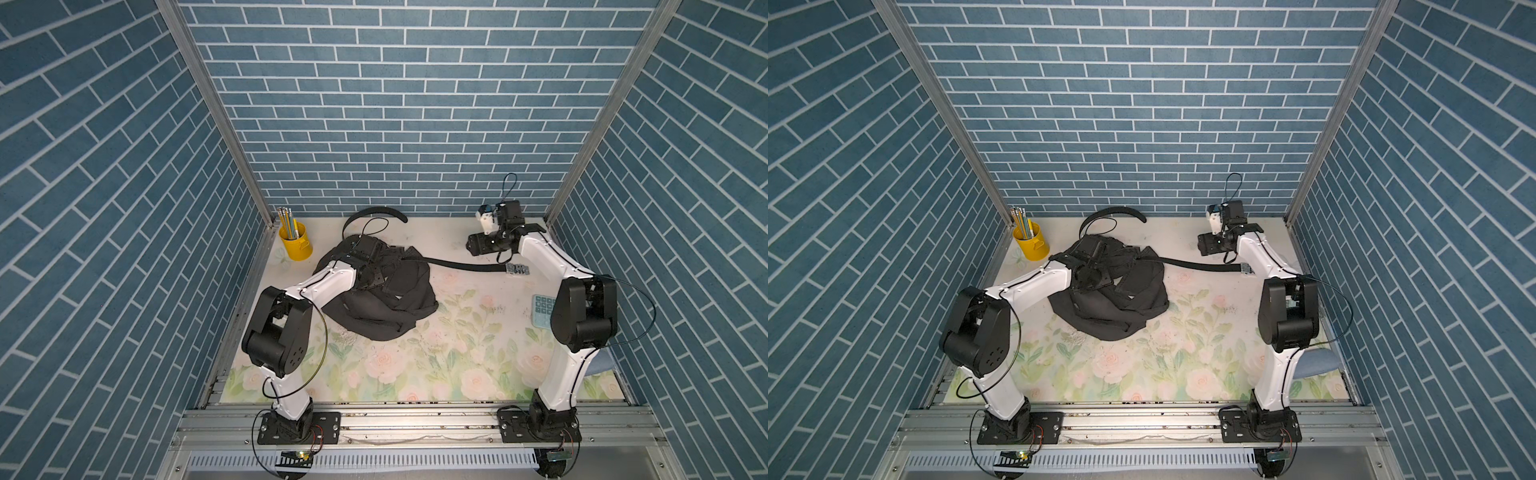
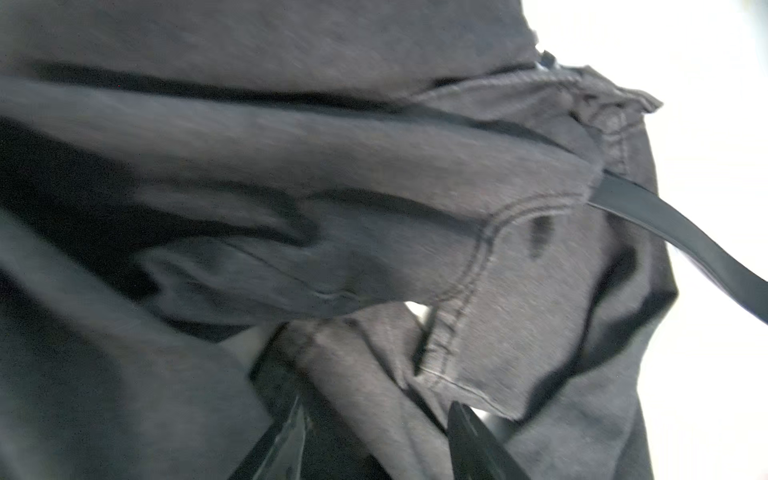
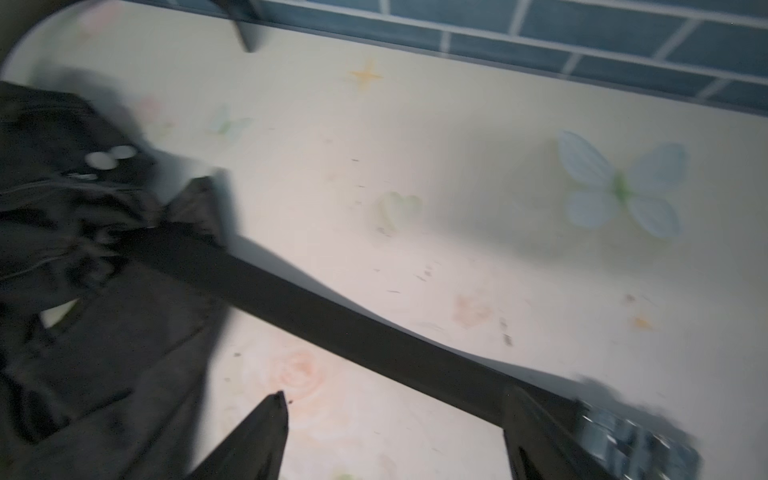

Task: Remove the belt from the trousers

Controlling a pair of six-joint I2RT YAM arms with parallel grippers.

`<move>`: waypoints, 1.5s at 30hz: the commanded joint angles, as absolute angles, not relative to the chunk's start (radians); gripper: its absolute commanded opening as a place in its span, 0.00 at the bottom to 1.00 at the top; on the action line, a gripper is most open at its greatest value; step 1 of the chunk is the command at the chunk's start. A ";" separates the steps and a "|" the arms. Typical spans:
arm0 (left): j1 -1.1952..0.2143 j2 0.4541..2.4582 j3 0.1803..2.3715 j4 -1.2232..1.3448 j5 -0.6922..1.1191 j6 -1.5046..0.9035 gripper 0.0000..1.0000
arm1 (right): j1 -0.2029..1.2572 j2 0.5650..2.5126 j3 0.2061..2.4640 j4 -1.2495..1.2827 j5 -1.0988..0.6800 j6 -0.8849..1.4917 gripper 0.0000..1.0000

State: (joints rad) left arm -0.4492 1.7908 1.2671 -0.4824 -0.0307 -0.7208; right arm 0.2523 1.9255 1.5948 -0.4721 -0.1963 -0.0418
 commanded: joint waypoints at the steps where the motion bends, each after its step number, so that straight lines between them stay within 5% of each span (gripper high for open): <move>1: -0.460 1.827 1.257 -0.467 0.020 -0.729 0.60 | 0.340 1.988 1.557 -0.402 -0.232 -0.074 0.83; 8: -0.460 1.829 1.209 -0.422 0.097 -0.765 0.56 | 0.448 2.076 1.569 -0.298 -0.096 -0.113 0.83; 12: -0.461 1.836 1.187 -0.415 0.118 -0.778 0.39 | 0.471 2.141 1.649 -0.344 -0.096 -0.159 0.83; 28: -0.467 1.874 1.250 -0.482 0.104 -0.767 0.43 | 0.516 2.303 1.785 -0.402 0.014 -0.171 0.83; 35: -0.472 1.886 1.281 -0.500 0.105 -0.764 0.44 | 0.518 2.351 1.839 -0.396 0.120 -0.147 0.75; 42: -0.475 1.884 1.282 -0.503 0.108 -0.762 0.44 | 0.515 2.392 1.876 -0.407 0.132 -0.152 0.56; 44: -0.474 1.879 1.287 -0.508 0.109 -0.758 0.44 | 0.515 2.402 1.882 -0.404 0.130 -0.152 0.39; 45: -0.474 1.878 1.291 -0.511 0.108 -0.754 0.44 | 0.515 2.404 1.886 -0.405 0.128 -0.152 0.20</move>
